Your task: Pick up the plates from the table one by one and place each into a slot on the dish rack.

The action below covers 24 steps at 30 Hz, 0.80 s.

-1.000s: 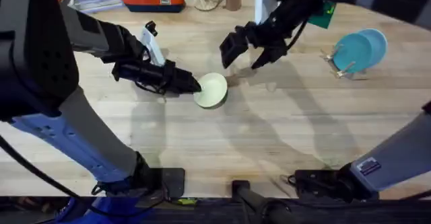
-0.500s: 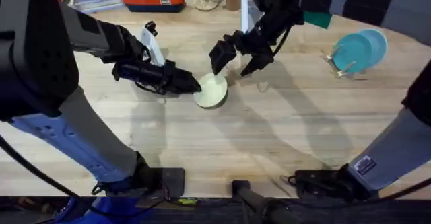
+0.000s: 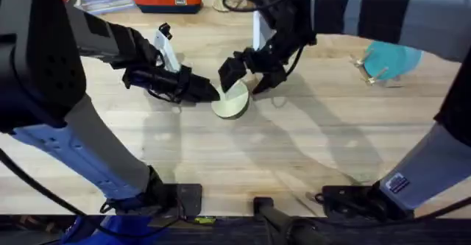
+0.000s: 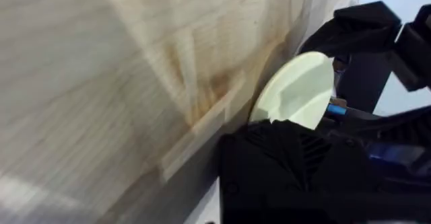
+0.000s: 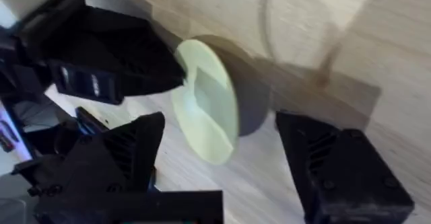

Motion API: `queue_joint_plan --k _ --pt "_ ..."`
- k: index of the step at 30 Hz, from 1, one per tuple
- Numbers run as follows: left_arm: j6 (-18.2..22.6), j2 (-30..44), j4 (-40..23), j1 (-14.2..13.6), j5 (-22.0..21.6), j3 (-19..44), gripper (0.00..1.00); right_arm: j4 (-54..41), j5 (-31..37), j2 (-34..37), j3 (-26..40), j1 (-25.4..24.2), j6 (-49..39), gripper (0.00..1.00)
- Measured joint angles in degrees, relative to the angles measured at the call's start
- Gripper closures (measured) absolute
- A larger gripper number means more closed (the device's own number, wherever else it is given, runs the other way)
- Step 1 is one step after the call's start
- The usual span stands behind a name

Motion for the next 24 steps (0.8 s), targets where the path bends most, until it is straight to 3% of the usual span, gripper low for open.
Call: queue_joint_plan --k 15,21,23,24 --pt "0.0 0.0 0.0 0.0 0.0 0.0 0.961 4.1 -0.1 0.0 -1.9 3.5 5.6 0.034" --pt "0.0 0.0 0.0 0.0 0.0 0.0 0.961 4.1 -0.1 0.0 -1.9 3.5 5.7 0.249" --pt "0.0 0.0 0.0 0.0 0.0 0.0 0.96 4.1 -0.1 0.0 -1.9 3.5 5.7 0.366" --pt "0.0 0.0 0.0 0.0 0.0 0.0 0.96 4.1 -0.1 0.0 -1.9 3.5 5.8 0.497"
